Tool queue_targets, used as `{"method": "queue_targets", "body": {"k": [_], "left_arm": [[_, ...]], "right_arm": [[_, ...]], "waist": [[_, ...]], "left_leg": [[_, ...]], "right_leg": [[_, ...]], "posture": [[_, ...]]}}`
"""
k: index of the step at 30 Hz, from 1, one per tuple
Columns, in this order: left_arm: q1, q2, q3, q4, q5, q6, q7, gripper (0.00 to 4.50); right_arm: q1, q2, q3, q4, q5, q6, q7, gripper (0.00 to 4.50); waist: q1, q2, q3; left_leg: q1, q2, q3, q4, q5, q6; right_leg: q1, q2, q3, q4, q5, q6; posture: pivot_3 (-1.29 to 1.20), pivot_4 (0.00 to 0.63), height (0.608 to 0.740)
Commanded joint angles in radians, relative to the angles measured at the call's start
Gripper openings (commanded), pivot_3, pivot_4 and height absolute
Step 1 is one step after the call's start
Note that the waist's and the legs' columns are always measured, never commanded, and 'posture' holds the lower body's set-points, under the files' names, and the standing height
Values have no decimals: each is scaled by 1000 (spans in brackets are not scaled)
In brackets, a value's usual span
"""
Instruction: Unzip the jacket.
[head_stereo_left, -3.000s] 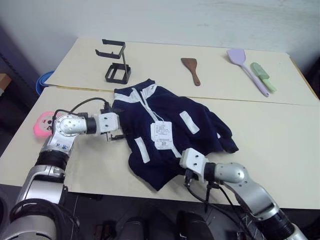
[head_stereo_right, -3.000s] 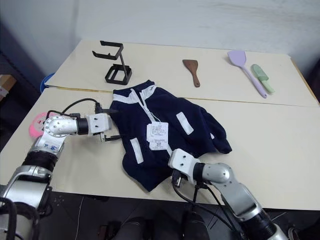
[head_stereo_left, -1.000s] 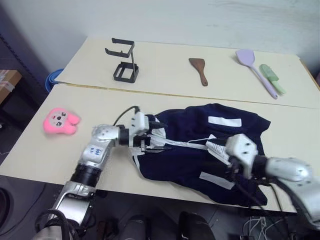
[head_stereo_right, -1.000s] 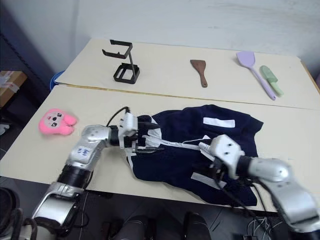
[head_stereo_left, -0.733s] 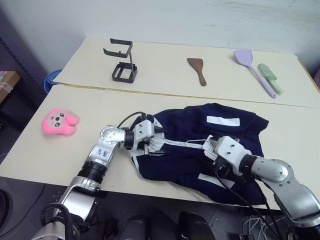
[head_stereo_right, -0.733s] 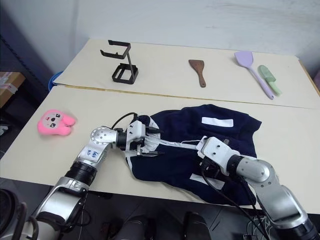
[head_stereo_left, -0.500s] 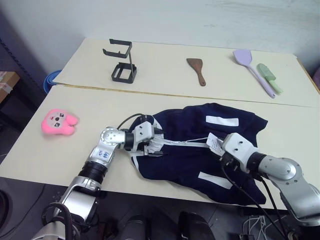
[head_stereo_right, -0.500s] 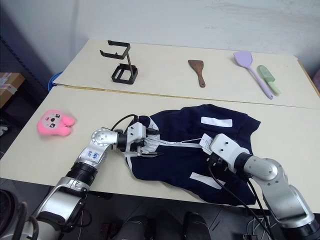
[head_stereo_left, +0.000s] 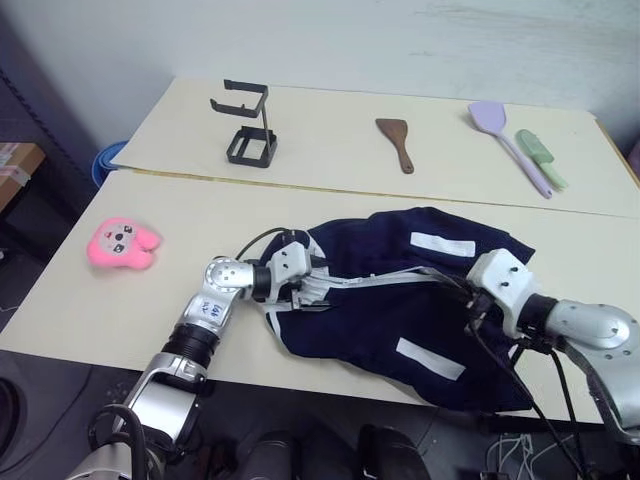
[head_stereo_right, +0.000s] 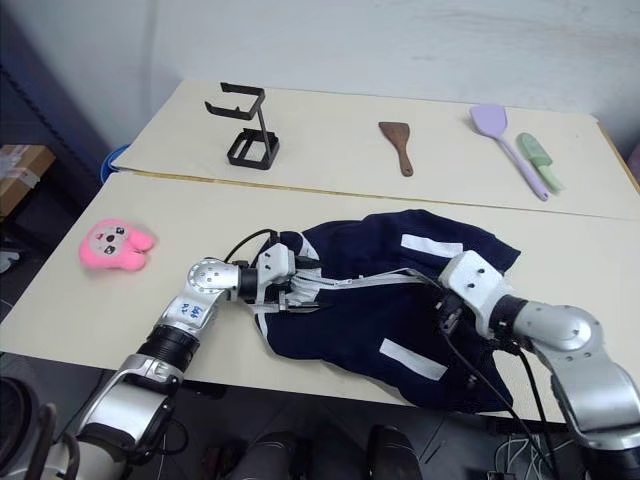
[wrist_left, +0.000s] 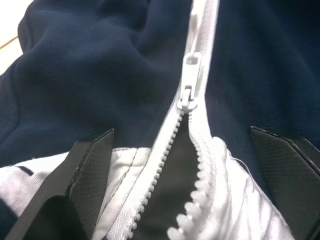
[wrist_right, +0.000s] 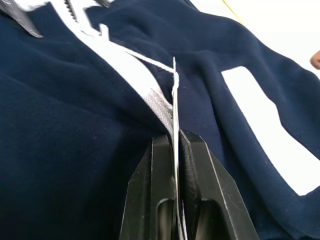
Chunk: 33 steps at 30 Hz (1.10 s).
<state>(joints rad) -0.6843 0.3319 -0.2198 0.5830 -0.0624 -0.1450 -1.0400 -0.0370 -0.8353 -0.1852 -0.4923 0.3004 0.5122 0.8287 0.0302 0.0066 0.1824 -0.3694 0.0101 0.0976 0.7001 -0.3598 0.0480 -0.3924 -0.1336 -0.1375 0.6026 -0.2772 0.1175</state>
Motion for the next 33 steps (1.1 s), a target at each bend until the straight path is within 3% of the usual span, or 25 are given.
{"method": "queue_targets", "body": {"k": [1,5,9,13,28,32,33], "left_arm": [[34,1,-34,32,53,14,21,4500],[38,-1,-36,24,50,12,17,4500],[42,1,-34,16,47,13,14,4500],[45,4,-32,11,44,13,10,4500],[45,11,-41,6,48,13,-13,4500],[42,11,-42,14,50,10,-14,4500],[40,10,-42,16,51,9,-14,4500]], "right_arm": [[9,-26,-72,37,28,-62,49,33],[63,-45,-76,38,109,-2,120,33],[54,11,-83,52,96,-134,98,1114],[71,24,-96,45,131,-120,95,2414],[27,54,-106,116,109,-114,-5,2414],[33,19,-84,137,72,-142,19,2414],[32,19,-75,139,65,-154,25,2245]], "waist": [[-1,0,0],[2,0,0],[-1,0,-1],[-1,0,-1],[-2,0,-1],[-2,0,-1],[-3,0,-1]], "left_leg": [[0,0,0,0,0,0],[0,0,0,0,0,0],[0,0,0,0,0,0],[0,0,0,0,0,0],[0,0,0,0,0,0],[0,0,0,0,0,0],[0,0,0,0,0,0]], "right_leg": [[0,0,0,0,0,0],[0,0,0,0,0,0],[0,-1,0,0,0,0],[0,-1,0,0,0,0],[0,0,0,0,0,0],[0,0,0,0,0,0],[0,0,0,0,0,0]], "posture": [[0,150,740],[0,150,740],[0,150,740],[0,150,740],[0,150,740],[0,150,740],[0,150,740]]}}
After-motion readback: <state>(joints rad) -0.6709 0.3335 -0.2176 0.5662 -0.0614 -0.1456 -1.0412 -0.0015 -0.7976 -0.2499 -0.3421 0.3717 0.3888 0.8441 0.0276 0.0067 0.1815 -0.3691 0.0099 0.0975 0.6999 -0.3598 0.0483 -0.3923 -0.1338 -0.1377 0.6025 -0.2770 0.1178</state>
